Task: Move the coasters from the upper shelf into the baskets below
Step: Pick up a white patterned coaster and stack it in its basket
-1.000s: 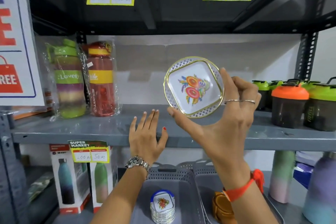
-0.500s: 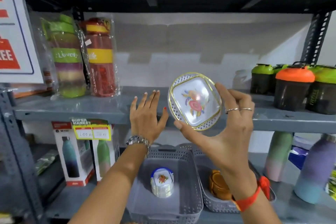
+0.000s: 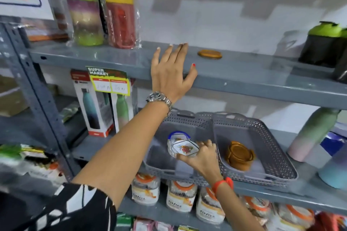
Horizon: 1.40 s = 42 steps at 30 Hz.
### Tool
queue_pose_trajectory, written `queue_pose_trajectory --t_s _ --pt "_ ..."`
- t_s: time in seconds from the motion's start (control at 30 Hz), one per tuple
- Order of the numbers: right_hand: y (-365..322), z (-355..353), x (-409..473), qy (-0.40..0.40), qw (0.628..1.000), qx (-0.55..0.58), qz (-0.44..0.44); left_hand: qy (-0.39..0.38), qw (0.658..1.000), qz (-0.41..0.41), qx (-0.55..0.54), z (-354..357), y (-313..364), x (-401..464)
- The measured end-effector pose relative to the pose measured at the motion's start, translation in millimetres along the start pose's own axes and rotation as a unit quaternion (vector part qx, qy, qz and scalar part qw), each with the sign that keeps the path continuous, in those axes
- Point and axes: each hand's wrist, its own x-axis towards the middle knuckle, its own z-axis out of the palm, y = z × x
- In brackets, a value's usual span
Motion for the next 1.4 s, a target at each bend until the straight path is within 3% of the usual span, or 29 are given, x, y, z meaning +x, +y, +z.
queue_pose_trajectory --t_s 0.17,0.33,0.93,1.03,1.17,1.3,1.4 --pt "-0.8 33.1 26.9 -0.061 0.994 -0.049 0.080 0.009 1.000 -0.007 0.002 1.7 -0.5 0.4" --pt "-8.9 48.2 55.3 -0.061 0.988 -0.122 0.079 0.028 1.000 -0.006 -0.003 3.5 -0.5 0.2" --pt "-18.0 57.7 103.6 -0.145 0.969 -0.173 0.105 0.027 1.000 -0.014 0.000 4.6 -0.7 0.7" --pt "-20.6 49.7 89.0 -0.070 0.990 -0.100 0.076 0.021 1.000 -0.013 0.003 4.6 -0.7 0.6" --pt "-28.8 12.7 51.6 0.121 0.992 -0.026 -0.026 0.011 1.000 -0.012 0.005 3.1 -1.0 -0.1" --pt "-38.6 -54.2 15.9 0.333 0.927 0.112 -0.133 -0.001 1.000 -0.008 -0.005 -0.5 1.0 -0.2" --pt "-55.7 -116.6 5.4 0.437 0.862 0.163 -0.200 -0.008 1.000 -0.004 -0.004 -2.6 0.1 -0.2"
